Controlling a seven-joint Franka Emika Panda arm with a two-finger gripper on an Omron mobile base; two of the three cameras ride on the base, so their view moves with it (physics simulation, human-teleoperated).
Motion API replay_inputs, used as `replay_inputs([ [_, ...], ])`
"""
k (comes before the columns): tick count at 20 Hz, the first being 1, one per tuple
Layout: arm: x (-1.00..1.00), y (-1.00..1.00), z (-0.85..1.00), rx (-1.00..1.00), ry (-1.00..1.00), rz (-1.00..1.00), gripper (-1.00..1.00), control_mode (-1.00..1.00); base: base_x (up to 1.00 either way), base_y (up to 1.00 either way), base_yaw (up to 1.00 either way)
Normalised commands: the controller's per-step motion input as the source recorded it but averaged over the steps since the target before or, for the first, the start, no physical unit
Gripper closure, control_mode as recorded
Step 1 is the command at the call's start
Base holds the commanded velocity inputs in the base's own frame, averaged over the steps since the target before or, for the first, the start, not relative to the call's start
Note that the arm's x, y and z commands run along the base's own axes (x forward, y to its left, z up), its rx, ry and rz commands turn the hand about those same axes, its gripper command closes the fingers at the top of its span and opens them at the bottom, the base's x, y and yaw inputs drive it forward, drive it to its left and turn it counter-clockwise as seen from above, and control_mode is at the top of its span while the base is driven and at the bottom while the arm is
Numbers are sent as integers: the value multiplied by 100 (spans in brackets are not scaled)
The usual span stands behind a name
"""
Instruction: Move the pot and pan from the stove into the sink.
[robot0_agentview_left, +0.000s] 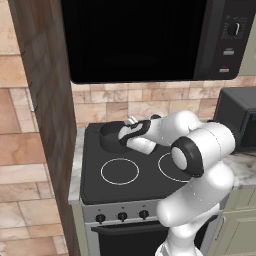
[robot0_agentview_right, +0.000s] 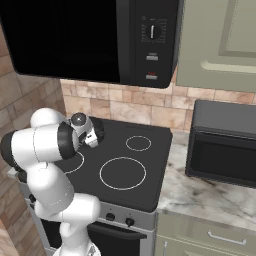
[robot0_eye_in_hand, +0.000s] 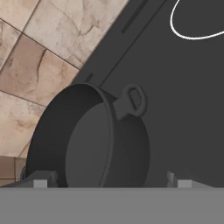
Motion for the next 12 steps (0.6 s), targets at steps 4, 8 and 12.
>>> replay_inputs([
  [4, 29, 5, -22, -5, 5, 0, -100, -100, 0, 0, 0],
  [8, 26, 3, -18, -4, 4, 0, -100, -100, 0, 0, 0],
  [12, 27, 2, -13, -4, 2, 0, -100, -100, 0, 0, 0],
])
